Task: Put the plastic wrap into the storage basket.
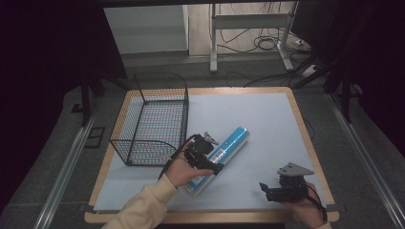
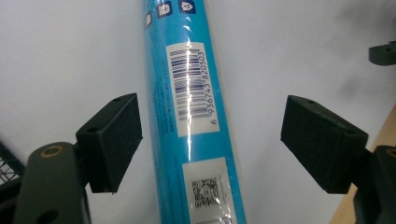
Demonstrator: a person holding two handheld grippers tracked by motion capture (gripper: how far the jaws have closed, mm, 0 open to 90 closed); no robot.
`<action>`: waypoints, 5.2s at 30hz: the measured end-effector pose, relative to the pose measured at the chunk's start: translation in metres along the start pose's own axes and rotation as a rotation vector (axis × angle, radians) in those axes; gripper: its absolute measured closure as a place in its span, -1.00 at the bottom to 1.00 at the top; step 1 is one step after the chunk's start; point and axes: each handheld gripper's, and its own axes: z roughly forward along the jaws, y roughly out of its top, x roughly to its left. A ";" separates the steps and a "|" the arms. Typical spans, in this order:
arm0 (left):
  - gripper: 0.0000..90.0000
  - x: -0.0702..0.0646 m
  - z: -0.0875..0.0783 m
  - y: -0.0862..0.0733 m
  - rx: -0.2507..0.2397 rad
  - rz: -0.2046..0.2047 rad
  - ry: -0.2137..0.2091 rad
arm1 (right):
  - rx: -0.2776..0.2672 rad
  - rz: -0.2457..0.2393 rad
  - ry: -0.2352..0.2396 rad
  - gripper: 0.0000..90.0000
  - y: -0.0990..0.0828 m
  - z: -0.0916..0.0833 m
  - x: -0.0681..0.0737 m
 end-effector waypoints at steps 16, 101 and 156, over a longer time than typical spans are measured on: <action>-0.57 0.005 0.019 0.015 0.066 0.003 0.001 | 0.001 -0.001 -0.002 -0.82 0.000 0.000 0.000; -0.31 0.018 0.045 0.080 0.350 0.012 0.019 | -0.023 -0.007 -0.001 -0.82 0.001 -0.003 -0.001; -0.30 0.034 -0.024 0.156 0.272 0.101 0.115 | -0.022 -0.006 -0.002 -0.82 0.001 -0.003 -0.004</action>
